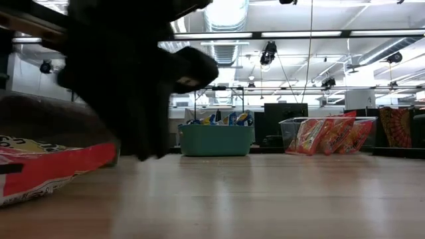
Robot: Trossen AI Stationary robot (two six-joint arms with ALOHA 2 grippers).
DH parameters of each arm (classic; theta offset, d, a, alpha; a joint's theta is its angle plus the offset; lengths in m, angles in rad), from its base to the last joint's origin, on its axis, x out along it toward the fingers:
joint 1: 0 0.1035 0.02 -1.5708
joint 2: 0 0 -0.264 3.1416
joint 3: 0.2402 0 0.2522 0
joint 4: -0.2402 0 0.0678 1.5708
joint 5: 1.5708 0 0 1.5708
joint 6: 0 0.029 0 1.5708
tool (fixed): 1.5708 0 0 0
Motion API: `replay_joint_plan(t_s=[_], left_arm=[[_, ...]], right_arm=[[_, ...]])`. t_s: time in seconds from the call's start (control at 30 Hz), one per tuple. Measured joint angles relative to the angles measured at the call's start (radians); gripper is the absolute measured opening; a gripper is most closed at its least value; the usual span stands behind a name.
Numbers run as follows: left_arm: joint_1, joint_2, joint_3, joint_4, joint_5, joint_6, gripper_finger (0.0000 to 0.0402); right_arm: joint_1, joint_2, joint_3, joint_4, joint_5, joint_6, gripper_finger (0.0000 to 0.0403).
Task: Sort Maruchan noodles
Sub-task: Put the orange noodle pack into the transparent bin
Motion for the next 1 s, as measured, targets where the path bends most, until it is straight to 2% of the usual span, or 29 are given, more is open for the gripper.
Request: replay_joint_plan(t_s=[0.17, 0.37, 0.5, 0.63, 0.77, 0.9, 1.0], left_arm=[[0.031, -0.005, 0.017, -0.019, -0.031, 0.049, 0.0037], [0.009, -0.020, 0.178, -0.380, -0.028, -0.101, 0.0037], [-0.014, -0.019, 0.193, -0.533, 0.055, -0.224, 0.0037], [-0.044, -0.018, 0.138, -0.535, 0.151, -0.298, 0.0037], [-0.068, -0.018, 0.081, -0.481, 0.186, -0.363, 0.0037], [-0.076, -0.018, 0.030, -0.334, 0.183, -0.374, 0.0037], [-0.073, -0.018, 0.002, -0.252, 0.119, -0.325, 0.0037]], right_arm=[[0.000, 0.000, 0.001, 0.002, 0.000, 0.001, 0.0012], [0.000, 0.000, 0.001, 0.002, 0.000, 0.001, 0.0012], [0.000, 0.000, 0.001, 0.002, 0.000, 0.001, 0.0012], [0.000, 0.000, 0.001, 0.001, 0.000, 0.012, 0.0012], [0.000, 0.000, 0.001, 0.001, 0.000, 0.013, 0.0012], [0.000, 0.000, 0.001, 0.003, 0.000, 0.011, 0.0012], [0.000, 0.000, 0.001, 0.011, 0.000, 0.009, 0.0012]])
